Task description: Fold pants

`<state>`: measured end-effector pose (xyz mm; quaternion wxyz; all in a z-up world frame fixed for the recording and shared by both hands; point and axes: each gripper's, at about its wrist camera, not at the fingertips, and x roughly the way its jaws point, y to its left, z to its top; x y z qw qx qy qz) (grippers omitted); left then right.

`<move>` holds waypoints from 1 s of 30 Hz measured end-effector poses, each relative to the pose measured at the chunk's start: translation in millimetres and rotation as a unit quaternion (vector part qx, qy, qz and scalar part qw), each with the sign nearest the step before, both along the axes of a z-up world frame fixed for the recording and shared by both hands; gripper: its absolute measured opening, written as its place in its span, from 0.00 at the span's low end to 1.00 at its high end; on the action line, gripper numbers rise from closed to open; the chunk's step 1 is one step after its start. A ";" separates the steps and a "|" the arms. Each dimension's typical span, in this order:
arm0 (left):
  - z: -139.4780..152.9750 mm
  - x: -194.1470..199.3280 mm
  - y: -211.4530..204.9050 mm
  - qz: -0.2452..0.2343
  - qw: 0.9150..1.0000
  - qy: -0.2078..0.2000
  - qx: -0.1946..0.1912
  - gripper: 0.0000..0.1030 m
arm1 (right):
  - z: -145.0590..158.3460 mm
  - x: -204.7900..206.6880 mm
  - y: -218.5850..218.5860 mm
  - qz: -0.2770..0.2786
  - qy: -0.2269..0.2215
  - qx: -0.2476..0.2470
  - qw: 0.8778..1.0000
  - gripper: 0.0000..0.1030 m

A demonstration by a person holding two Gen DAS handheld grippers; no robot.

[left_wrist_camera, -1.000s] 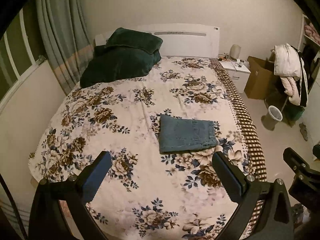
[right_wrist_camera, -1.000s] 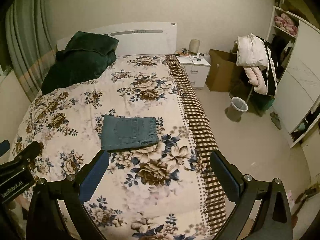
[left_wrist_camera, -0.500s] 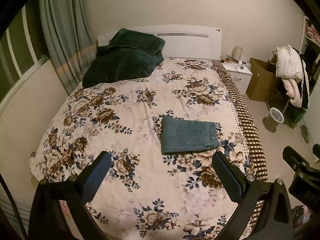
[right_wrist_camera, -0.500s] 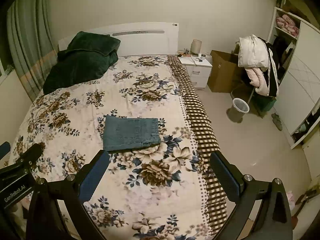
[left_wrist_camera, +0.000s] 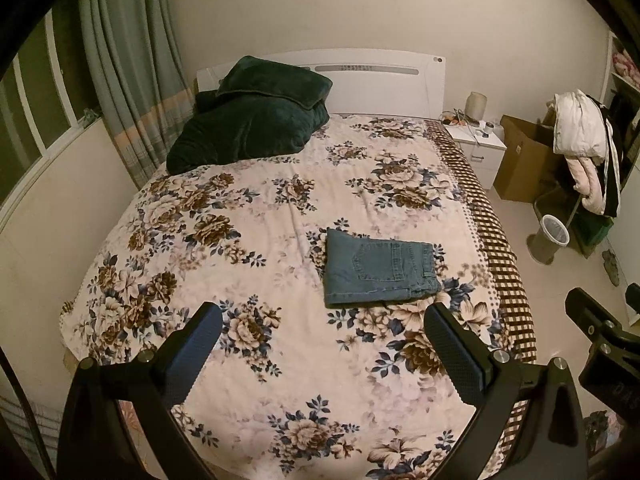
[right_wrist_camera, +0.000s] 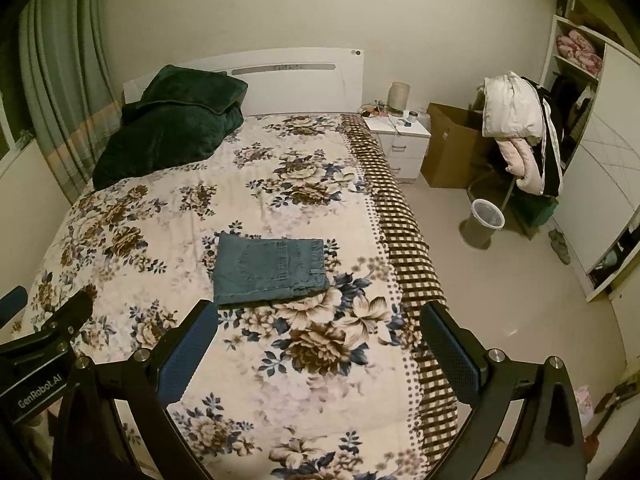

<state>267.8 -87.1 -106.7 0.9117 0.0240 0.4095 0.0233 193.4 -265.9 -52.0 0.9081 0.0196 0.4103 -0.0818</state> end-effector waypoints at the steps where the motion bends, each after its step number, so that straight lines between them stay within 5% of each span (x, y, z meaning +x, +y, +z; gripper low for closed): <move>1: -0.2 -0.1 0.1 0.000 1.000 0.000 -0.001 1.00 | 0.0 -0.4 -0.4 0.001 0.000 0.002 1.000 1.00; 30: 4.1 -2.6 0.4 0.012 1.000 -0.014 0.001 1.00 | 2.0 5.2 -2.8 0.006 -0.003 0.003 1.000 1.00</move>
